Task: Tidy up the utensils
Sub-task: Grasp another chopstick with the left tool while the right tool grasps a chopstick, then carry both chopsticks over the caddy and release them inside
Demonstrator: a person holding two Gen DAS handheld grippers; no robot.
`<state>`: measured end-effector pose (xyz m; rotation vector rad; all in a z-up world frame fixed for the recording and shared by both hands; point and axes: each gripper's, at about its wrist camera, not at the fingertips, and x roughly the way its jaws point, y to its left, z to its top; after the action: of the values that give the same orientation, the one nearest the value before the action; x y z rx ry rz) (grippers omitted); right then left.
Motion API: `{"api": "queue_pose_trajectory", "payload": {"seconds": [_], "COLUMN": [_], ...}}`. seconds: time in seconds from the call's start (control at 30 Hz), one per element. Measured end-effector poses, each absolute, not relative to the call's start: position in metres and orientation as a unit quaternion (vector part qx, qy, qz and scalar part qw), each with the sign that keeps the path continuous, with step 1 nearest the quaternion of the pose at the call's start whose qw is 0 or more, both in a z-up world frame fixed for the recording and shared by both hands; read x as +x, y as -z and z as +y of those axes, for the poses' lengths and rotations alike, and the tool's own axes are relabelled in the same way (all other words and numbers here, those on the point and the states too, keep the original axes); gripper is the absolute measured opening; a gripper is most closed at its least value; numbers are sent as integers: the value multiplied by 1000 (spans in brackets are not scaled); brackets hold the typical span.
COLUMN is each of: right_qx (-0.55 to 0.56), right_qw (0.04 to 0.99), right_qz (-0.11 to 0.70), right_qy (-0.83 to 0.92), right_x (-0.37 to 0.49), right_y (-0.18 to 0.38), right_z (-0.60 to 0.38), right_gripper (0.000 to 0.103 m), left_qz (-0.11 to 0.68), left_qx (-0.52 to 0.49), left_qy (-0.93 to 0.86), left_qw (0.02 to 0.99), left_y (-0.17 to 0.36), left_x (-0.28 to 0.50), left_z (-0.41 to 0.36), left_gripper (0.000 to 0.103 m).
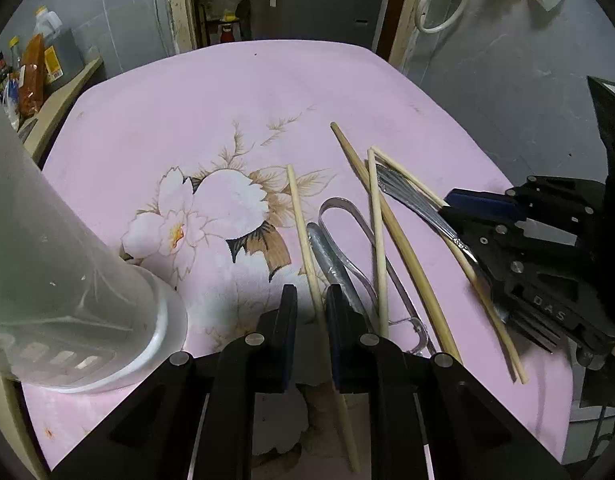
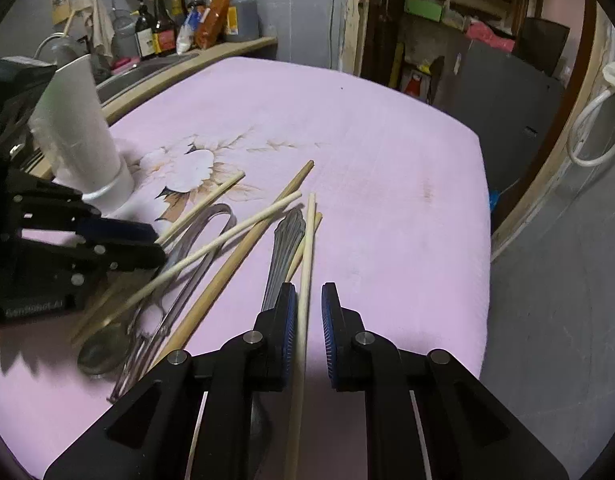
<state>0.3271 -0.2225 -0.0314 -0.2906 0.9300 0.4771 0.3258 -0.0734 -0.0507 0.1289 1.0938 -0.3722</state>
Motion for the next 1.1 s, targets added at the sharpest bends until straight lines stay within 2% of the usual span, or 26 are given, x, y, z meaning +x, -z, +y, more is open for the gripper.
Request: {"api": "queue_pose_trajectory", "payload": {"seconds": [0.17, 0.23, 0.3, 0.57, 0.77, 1.1], "right_qx": [-85, -54, -46, 10, 21, 38], "right_qw": [846, 842, 843, 855, 891, 955], "right_qz": [479, 491, 490, 458, 376, 128], "right_qy": [-220, -218, -218, -243, -253, -266], "right_x": [338, 340, 336, 313, 285, 225], "right_y": [31, 29, 27, 20, -4, -67], "right_z": [-228, -235, -237, -250, -248, -215], "right_gripper": [8, 5, 3, 3, 3, 3], "left_qz": [522, 526, 531, 505, 420, 241], "left_qx": [58, 51, 37, 22, -18, -47], "left_qy": [176, 175, 173, 176, 199, 154], "left_qw": [832, 831, 829, 845, 885, 957], "left_y": [50, 49, 47, 36, 14, -41], "left_x": [327, 327, 327, 304, 275, 238], "left_z": [-74, -73, -71, -69, -60, -33], "left_gripper": [11, 5, 3, 2, 2, 2]}}
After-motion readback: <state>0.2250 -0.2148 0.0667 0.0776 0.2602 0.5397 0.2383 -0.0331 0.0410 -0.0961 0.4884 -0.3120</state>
